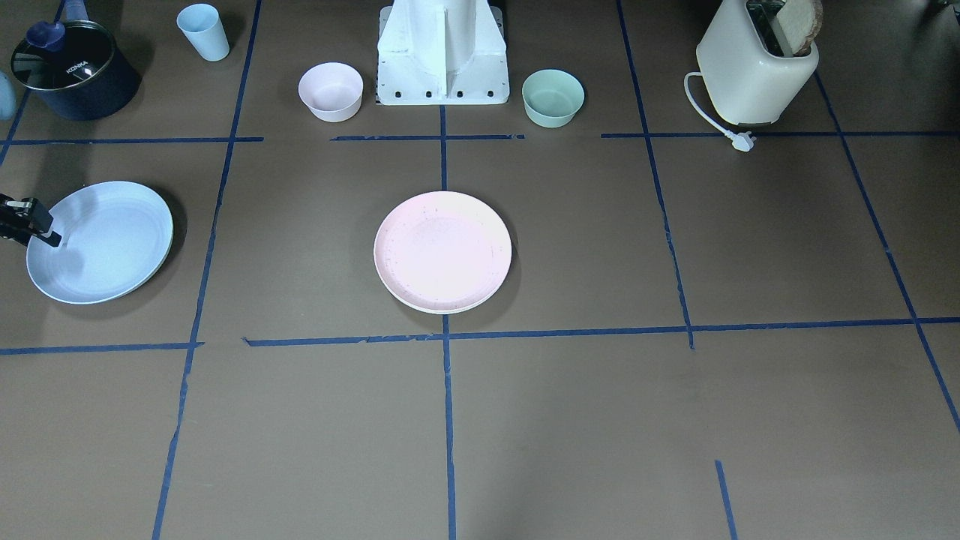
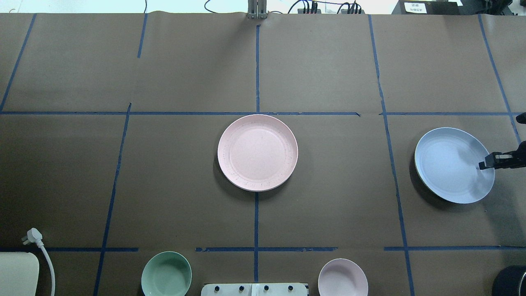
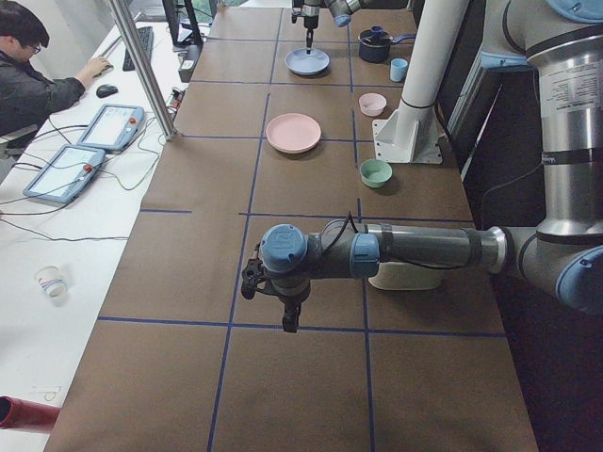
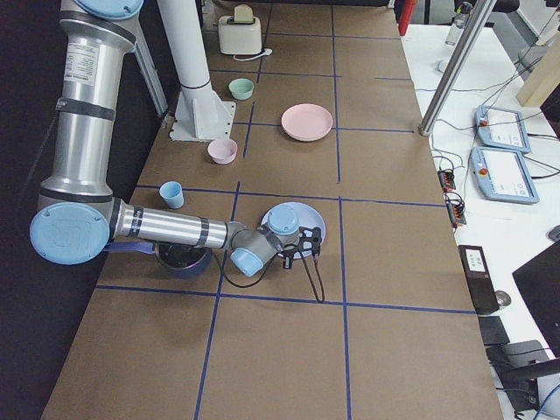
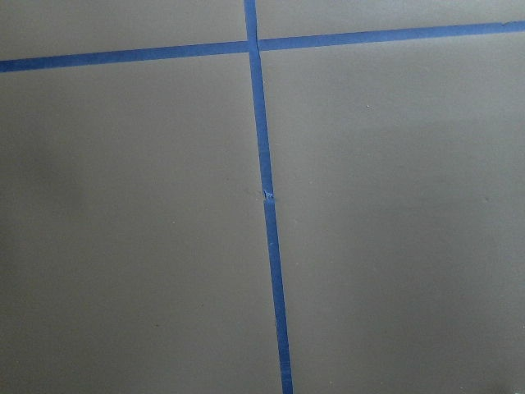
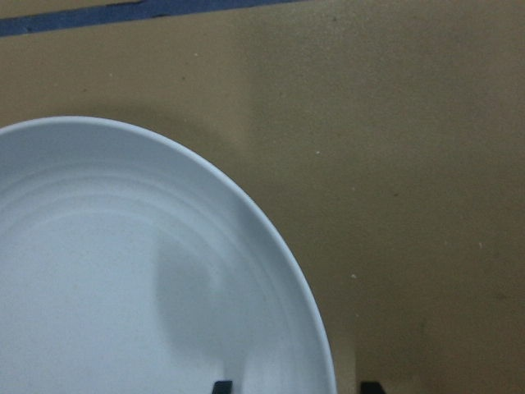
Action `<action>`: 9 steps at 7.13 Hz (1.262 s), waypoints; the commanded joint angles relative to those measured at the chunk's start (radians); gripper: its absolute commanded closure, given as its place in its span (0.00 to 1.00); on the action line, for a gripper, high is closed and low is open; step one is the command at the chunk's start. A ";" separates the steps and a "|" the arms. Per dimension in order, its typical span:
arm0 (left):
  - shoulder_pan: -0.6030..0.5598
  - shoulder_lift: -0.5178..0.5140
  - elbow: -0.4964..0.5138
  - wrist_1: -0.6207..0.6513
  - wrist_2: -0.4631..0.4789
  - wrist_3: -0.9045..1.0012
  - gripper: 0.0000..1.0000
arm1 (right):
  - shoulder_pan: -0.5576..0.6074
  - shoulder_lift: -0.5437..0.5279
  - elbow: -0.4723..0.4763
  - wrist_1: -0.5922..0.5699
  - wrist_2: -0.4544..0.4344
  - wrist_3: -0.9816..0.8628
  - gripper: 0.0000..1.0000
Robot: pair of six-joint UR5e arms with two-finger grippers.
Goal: Stack three plates with pink and blue
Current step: 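Reach the right gripper to the light blue plate rim and grasp it, then carry the light blue plate with the right gripper onto the pink plate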
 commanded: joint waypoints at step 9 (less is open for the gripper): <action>0.001 -0.007 0.012 -0.003 -0.002 -0.006 0.00 | -0.273 0.461 0.276 -0.373 -0.131 0.579 1.00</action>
